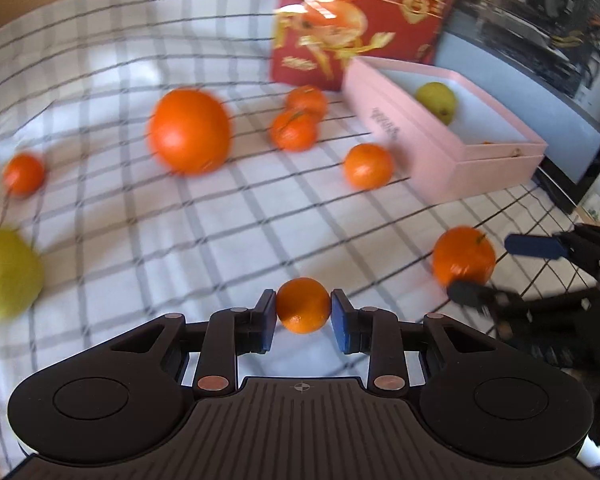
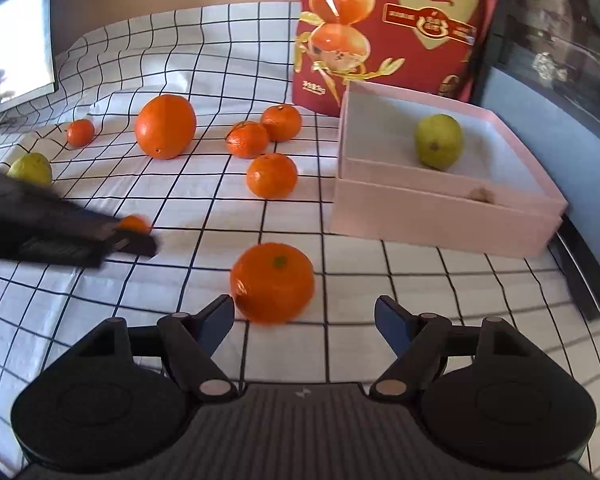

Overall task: Organize fruits
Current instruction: 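Grasp a large orange with the right gripper while the left holds its tangerine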

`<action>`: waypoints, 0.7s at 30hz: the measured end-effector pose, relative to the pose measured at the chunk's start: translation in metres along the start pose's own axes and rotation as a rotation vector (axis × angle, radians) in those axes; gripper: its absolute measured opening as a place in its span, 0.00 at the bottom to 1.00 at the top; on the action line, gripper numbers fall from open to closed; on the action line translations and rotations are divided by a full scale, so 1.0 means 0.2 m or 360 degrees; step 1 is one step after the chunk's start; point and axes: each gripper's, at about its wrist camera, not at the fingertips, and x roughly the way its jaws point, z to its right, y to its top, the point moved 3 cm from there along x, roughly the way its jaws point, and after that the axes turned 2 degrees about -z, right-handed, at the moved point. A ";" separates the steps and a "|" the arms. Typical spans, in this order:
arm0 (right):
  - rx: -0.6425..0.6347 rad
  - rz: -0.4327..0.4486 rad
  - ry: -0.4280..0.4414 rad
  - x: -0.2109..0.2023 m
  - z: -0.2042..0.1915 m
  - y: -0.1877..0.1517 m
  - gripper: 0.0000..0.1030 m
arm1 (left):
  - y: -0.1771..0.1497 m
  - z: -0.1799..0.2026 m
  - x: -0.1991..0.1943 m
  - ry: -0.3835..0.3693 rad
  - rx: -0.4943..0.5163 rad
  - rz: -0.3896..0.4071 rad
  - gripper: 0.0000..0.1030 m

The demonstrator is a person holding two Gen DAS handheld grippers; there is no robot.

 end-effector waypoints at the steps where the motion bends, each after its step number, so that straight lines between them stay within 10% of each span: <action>1: -0.0008 -0.0006 0.0000 0.02 -0.01 0.01 0.76 | -0.02 -0.02 -0.01 0.0013 -0.0026 -0.0002 0.33; 8: -0.0033 -0.0034 -0.0016 0.14 -0.06 0.06 0.75 | -0.06 -0.08 -0.03 0.0019 -0.0112 0.0008 0.33; 13: -0.0055 -0.0046 0.0030 0.12 -0.08 0.08 0.48 | -0.07 -0.08 -0.03 0.0013 -0.0122 0.0009 0.33; 21: -0.0035 -0.0054 0.0069 0.03 -0.07 0.03 0.47 | -0.05 -0.09 -0.01 -0.0057 -0.0135 -0.0020 0.33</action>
